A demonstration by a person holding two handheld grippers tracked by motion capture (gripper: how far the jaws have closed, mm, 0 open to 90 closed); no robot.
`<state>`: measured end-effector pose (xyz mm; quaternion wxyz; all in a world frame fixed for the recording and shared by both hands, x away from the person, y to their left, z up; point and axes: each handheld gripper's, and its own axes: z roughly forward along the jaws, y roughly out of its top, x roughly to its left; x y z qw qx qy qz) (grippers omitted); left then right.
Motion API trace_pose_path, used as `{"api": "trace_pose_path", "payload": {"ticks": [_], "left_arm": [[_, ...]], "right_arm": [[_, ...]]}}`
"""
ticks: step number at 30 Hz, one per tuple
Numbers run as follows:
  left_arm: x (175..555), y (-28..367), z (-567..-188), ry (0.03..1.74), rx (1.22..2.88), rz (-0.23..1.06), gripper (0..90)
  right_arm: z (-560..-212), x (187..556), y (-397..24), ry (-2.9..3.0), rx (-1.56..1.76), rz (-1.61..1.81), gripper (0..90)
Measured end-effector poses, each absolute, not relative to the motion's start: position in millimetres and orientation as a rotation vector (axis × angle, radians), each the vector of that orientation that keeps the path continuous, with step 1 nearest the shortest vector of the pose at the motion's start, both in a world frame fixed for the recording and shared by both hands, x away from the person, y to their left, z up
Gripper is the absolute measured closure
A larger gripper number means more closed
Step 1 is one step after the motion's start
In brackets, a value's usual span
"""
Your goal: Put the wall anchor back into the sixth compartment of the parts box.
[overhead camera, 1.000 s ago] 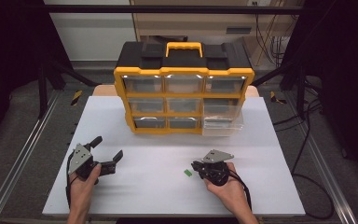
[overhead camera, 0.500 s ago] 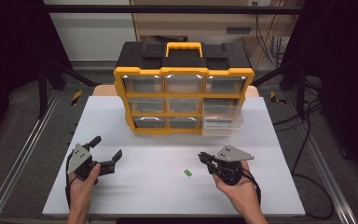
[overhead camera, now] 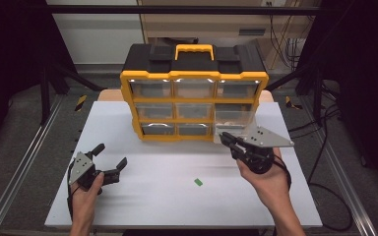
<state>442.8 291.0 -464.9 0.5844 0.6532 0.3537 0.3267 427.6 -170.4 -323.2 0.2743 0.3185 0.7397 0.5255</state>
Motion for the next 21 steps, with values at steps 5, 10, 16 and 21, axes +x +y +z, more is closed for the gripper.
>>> {"api": "trace_pose_path", "payload": {"ticks": [5, 10, 16, 21], "left_arm": [[442.4, 291.0, -464.7, 0.824, 1.525, 0.764, 1.3], [442.6, 291.2, -464.6, 0.824, 1.525, 0.765, 1.3], [442.5, 291.9, -464.4, 0.826, 1.522, 0.766, 1.3], [442.4, 291.9, -464.3, 0.826, 1.523, 0.766, 1.4]], "right_arm": [[-302.6, 438.5, -182.5, 1.94, 0.874, 1.42, 84.3], [-288.9, 452.3, -194.0, 1.921, 0.896, 1.392, 84.4], [-286.0, 466.9, -200.7, 1.945, 0.921, 1.333, 84.3], [-290.5, 475.4, -199.6, 1.977, 0.933, 1.286, 84.3]]}}
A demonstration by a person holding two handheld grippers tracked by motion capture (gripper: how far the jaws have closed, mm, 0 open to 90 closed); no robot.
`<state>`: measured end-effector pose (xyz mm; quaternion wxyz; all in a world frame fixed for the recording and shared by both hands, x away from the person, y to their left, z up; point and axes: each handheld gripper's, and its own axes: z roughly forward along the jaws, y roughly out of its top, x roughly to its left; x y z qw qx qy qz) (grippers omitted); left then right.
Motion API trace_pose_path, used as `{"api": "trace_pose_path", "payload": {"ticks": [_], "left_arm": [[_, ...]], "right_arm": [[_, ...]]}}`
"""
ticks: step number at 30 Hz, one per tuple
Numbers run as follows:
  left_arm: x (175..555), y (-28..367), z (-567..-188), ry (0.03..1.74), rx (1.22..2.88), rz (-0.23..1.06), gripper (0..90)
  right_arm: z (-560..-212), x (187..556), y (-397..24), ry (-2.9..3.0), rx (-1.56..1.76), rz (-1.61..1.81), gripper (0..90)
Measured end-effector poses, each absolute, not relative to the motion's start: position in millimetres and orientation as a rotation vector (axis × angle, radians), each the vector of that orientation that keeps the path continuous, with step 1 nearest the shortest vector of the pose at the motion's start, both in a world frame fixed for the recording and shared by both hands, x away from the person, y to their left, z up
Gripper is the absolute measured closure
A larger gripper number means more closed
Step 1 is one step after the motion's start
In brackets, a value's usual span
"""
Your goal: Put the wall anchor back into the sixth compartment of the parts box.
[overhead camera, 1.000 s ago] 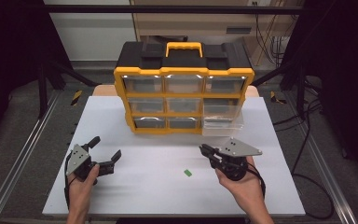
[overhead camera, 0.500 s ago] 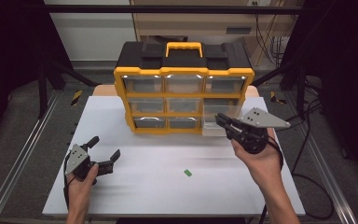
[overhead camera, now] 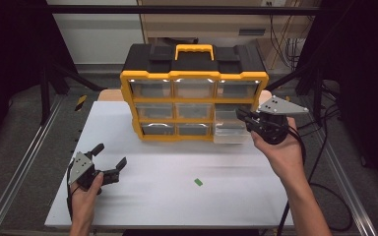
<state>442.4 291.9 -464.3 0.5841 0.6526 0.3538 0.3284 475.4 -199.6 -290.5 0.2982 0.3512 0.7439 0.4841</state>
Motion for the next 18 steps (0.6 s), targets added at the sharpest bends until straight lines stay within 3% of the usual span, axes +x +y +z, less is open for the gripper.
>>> {"api": "trace_pose_path", "payload": {"ticks": [2, 8, 13, 18], "left_arm": [[442.4, 291.9, -464.4, 0.827, 1.522, 0.765, 1.3], [443.1, 292.0, -464.7, 0.826, 1.522, 0.764, 1.3], [443.5, 291.5, -465.0, 0.828, 1.524, 0.766, 1.3], [442.1, 291.2, -464.6, 0.831, 1.525, 0.776, 1.2]], "right_arm": [[-292.3, 479.6, -198.7, 1.987, 0.944, 1.26, 83.7], [-291.1, 480.7, -197.7, 1.94, 0.975, 1.246, 61.6], [-287.6, 469.7, -194.6, 1.865, 0.972, 1.282, 26.9], [-284.8, 459.6, -198.6, 1.828, 0.989, 1.291, 8.5]]}}
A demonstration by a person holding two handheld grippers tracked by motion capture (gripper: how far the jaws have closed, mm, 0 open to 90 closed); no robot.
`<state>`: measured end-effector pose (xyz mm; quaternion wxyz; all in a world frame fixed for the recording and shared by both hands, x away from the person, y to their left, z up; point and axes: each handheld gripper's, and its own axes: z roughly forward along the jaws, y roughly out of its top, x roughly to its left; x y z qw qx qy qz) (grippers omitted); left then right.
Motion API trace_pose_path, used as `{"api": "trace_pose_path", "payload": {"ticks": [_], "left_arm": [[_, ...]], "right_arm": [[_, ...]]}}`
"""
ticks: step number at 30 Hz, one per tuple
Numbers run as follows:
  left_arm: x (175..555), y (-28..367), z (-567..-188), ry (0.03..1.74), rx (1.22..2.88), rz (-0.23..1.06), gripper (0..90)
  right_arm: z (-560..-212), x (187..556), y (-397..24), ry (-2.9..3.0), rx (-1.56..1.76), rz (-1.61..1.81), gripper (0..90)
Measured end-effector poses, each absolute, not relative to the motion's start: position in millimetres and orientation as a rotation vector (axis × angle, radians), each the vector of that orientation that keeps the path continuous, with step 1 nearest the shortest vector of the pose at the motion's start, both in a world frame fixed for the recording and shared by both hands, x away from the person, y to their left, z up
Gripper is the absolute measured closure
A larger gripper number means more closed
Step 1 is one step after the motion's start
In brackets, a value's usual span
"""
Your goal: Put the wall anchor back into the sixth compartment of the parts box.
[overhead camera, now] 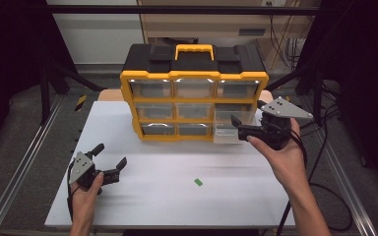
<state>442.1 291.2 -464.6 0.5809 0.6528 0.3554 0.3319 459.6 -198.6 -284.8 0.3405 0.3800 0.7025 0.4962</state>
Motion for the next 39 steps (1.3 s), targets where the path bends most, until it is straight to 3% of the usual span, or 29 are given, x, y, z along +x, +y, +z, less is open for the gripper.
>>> {"api": "trace_pose_path", "payload": {"ticks": [15, 39], "left_arm": [[440.2, 289.7, -464.0, 0.83, 1.521, 0.796, 1.2], [440.1, 292.1, -463.3, 0.833, 1.511, 0.8, 1.2]], "right_arm": [[-327.6, 418.3, -217.3, 1.859, 1.026, 1.313, 5.8], [-391.4, 424.5, -161.8, 2.115, 1.05, 1.282, 7.0]]}}
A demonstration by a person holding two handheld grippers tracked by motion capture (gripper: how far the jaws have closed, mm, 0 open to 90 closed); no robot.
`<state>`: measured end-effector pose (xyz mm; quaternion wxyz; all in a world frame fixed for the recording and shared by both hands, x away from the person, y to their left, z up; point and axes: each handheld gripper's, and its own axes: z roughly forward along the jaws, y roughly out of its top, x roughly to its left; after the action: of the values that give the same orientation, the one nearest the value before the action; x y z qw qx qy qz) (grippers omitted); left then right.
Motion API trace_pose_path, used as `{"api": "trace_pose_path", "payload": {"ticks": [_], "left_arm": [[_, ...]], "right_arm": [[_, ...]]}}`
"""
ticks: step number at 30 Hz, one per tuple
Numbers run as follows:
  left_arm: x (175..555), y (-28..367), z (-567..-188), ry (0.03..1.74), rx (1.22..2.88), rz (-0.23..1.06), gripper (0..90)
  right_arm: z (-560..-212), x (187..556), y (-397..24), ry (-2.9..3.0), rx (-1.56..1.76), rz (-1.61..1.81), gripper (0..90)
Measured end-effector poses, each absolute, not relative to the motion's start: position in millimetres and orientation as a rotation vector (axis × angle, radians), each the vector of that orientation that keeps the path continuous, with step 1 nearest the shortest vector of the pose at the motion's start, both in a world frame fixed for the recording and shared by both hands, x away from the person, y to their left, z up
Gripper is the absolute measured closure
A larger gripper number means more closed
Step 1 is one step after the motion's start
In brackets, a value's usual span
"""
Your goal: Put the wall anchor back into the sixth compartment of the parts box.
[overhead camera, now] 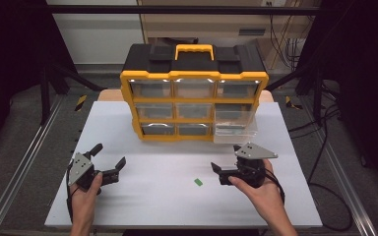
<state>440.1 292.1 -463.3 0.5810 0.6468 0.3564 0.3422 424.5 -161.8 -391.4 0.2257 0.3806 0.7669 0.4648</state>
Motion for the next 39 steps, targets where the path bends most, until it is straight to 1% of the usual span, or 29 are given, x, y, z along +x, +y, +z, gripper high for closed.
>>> {"api": "trace_pose_path", "payload": {"ticks": [4, 7, 13, 15, 23, 31, 39], "left_arm": [[441.2, 292.0, -463.8, 0.832, 1.514, 0.798, 1.2], [441.4, 292.3, -463.9, 0.832, 1.512, 0.796, 1.2], [440.1, 293.9, -462.9, 0.833, 1.507, 0.801, 1.2], [440.1, 294.6, -462.8, 0.836, 1.503, 0.802, 1.2], [440.6, 295.1, -462.8, 0.836, 1.503, 0.801, 1.2], [440.5, 295.7, -462.7, 0.835, 1.506, 0.804, 1.2], [440.8, 295.8, -462.4, 0.833, 1.506, 0.806, 1.2]], "right_arm": [[-404.1, 429.4, -153.4, 2.158, 1.063, 1.258, 5.9], [-414.5, 433.7, -146.0, 2.2, 1.075, 1.231, 6.9], [-427.5, 436.7, -133.1, 2.26, 1.079, 1.188, 15.5], [-429.5, 436.4, -130.1, 2.273, 1.08, 1.181, 16.5], [-436.3, 436.5, -128.3, 2.31, 1.071, 1.175, 28.1], [-445.6, 436.9, -126.2, 2.345, 1.082, 1.157, 45.5], [-450.9, 436.1, -122.3, 2.366, 1.08, 1.15, 56.0]]}}
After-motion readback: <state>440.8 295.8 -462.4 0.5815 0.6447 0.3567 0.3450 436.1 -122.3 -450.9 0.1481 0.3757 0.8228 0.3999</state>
